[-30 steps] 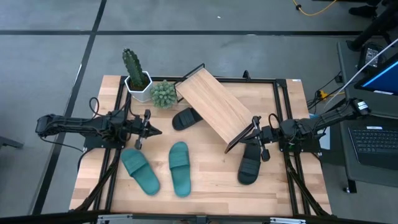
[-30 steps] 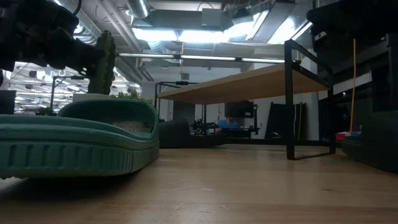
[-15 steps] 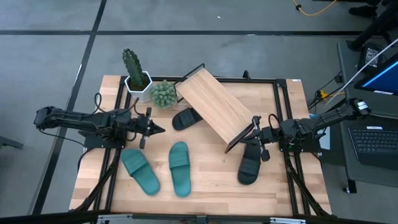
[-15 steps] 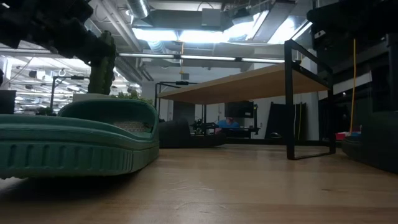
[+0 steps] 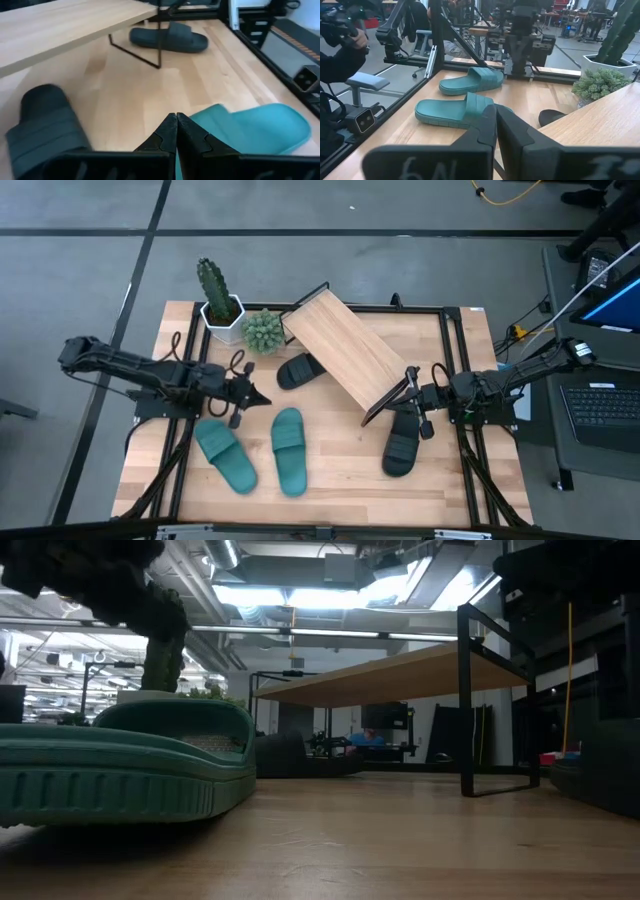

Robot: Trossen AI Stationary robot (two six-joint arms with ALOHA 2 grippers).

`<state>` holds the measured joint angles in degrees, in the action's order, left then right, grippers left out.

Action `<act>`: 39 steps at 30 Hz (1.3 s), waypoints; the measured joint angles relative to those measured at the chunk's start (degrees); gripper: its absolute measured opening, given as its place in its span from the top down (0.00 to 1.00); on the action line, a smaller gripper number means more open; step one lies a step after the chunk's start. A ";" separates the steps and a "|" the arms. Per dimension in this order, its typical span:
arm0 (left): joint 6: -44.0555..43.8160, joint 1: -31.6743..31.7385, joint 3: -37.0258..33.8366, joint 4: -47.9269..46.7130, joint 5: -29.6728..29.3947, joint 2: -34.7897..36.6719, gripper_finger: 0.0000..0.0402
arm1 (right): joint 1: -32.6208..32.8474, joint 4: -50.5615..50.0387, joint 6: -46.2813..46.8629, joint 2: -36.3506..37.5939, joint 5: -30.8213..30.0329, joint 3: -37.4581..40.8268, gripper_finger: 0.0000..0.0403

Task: Pick and place slides into the shelf
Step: Put the right green slides on the shelf

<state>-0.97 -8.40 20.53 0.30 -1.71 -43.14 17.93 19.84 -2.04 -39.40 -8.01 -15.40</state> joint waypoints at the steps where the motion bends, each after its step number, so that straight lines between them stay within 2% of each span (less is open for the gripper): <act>1: 0.00 -1.14 0.88 -0.52 -0.96 -0.65 1.00 | 0.00 0.00 0.00 0.00 0.00 0.00 0.95; 6: -3.60 -7.35 6.42 -8.38 -11.68 -4.67 1.00 | 0.00 0.00 0.00 0.00 0.00 0.02 0.95; 9: -7.82 -10.54 9.11 -11.75 -15.43 -7.41 1.00 | 0.00 0.00 0.00 0.00 0.00 0.02 0.95; 16: -12.09 -17.79 13.66 -11.93 -18.18 -13.37 1.00 | 0.00 -0.10 0.02 0.00 0.00 0.02 0.95; 25: -12.96 -25.00 21.10 -14.50 -25.34 -22.23 1.00 | -0.02 -0.52 0.34 0.00 0.00 0.02 0.95; 32: -21.27 -26.28 27.84 -21.17 -27.85 -30.64 1.00 | -0.02 -0.86 0.48 0.00 0.00 0.02 0.95; 39: -23.94 -26.28 32.86 -22.43 -27.47 -37.70 1.00 | 0.00 -1.45 2.25 0.00 0.00 0.02 0.95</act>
<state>-24.91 -34.68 53.38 -22.13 -29.17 -80.84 17.93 18.39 0.20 -39.40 -8.01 -15.38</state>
